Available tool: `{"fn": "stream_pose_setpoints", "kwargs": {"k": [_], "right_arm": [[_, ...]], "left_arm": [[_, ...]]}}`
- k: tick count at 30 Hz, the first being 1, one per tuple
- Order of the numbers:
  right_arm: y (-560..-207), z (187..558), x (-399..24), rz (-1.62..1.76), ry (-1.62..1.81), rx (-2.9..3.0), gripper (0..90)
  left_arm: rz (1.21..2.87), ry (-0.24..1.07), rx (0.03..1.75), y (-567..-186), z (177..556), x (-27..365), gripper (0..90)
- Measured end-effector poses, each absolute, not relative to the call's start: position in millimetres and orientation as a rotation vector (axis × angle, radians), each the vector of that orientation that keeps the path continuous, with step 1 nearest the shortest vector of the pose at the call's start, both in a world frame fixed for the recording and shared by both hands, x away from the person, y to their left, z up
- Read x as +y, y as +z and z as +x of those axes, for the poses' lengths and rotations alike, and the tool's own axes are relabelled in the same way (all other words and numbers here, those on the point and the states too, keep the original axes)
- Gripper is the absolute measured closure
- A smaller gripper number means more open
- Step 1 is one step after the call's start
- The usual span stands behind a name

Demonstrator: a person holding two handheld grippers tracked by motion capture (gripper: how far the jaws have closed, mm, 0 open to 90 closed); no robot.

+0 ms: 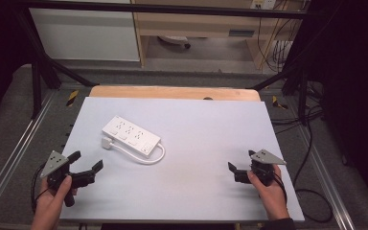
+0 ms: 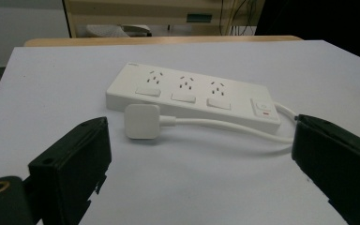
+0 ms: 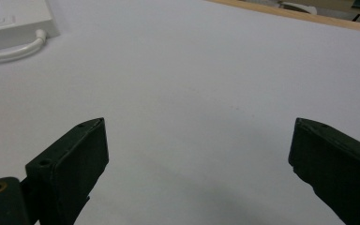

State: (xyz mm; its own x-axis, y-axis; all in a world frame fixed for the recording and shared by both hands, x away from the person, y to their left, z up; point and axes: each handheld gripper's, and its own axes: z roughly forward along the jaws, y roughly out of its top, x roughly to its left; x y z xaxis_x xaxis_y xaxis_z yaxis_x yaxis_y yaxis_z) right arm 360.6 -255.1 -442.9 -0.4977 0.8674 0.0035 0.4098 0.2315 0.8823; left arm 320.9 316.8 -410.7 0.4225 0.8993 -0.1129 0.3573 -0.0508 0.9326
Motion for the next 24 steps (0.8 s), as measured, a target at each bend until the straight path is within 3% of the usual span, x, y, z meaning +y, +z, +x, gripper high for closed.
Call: {"fn": "stream_pose_setpoints", "kwargs": {"k": [24], "right_arm": [[-441.8,360.5,-249.6,1.138,1.209,2.026,4.1]], "left_arm": [[1.609,0.648,1.096,-407.2,318.6,311.9,5.2]]}}
